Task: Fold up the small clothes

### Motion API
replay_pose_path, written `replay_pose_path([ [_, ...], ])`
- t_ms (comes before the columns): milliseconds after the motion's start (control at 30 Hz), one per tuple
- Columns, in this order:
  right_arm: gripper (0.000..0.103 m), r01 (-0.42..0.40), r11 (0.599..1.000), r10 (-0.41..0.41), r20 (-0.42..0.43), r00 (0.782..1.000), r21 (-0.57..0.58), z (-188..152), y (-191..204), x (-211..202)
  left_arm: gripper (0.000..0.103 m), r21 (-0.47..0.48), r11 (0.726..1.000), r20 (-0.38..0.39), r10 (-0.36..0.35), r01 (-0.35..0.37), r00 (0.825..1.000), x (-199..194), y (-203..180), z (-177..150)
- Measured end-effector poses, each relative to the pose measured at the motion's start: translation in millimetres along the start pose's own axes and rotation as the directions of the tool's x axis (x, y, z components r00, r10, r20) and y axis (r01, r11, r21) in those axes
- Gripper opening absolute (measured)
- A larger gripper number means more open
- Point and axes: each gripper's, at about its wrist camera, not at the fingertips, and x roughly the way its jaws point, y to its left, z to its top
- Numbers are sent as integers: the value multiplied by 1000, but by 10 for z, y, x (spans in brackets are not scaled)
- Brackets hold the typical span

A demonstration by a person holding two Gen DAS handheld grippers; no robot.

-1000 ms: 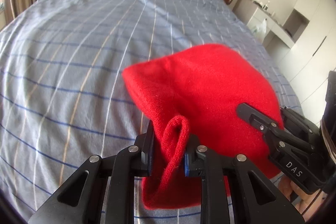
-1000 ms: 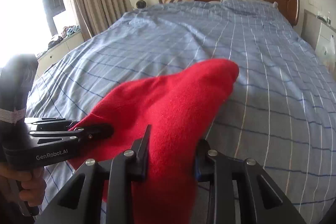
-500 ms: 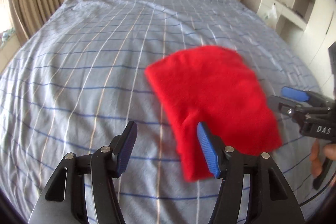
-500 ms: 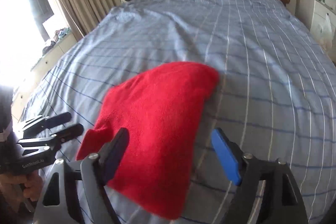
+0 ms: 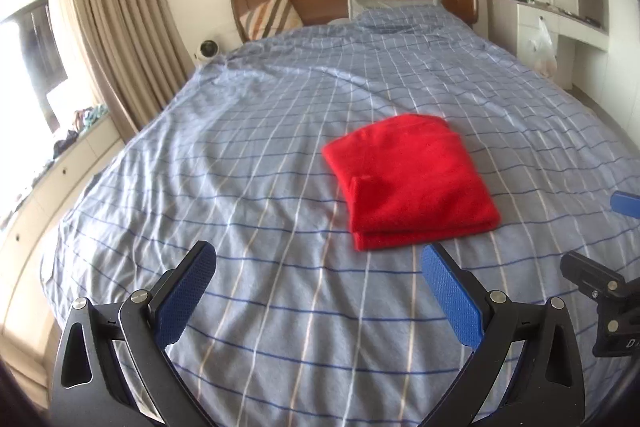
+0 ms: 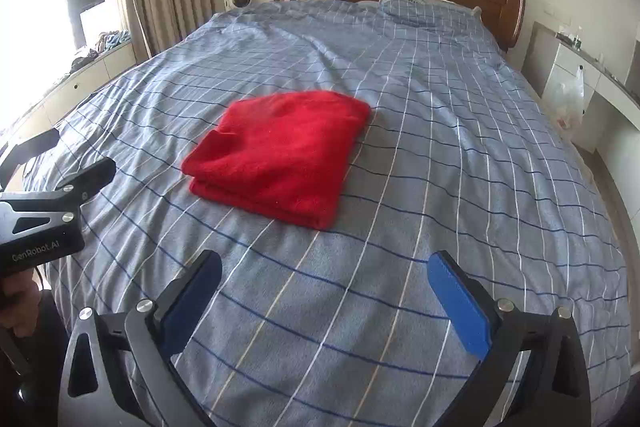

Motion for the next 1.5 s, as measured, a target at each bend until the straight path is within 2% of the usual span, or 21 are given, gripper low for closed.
replay_pose_path([
  [233,102,13,1000,-14,19,1000,28,-214,49,-586,103,27,1000,-18,-1,2,1000,-419,-193,-160],
  [600,102,49,998,-49,-16,999,34,-487,183,-938,103,-2,998,-82,-59,59,995,-727,-332,-427],
  [900,102,25,998,-24,-22,999,55,-695,326,-1369,103,-16,995,-99,-95,94,991,-1117,-194,-689],
  [1033,102,-5,996,6,-12,1000,91,-777,375,-1584,103,-30,992,-91,-123,121,988,-1300,-158,-683],
  [1233,102,-8,998,8,0,1000,69,-861,421,-1795,103,-25,989,-77,-148,146,986,-1523,-179,-614],
  [1367,102,-7,998,7,-5,1000,68,-904,404,-1802,103,-8,993,-54,-118,118,992,-1593,-204,-611],
  [1500,102,-4,997,3,14,1000,76,-900,376,-1812,103,-13,994,-66,-111,110,992,-1546,-187,-627],
])
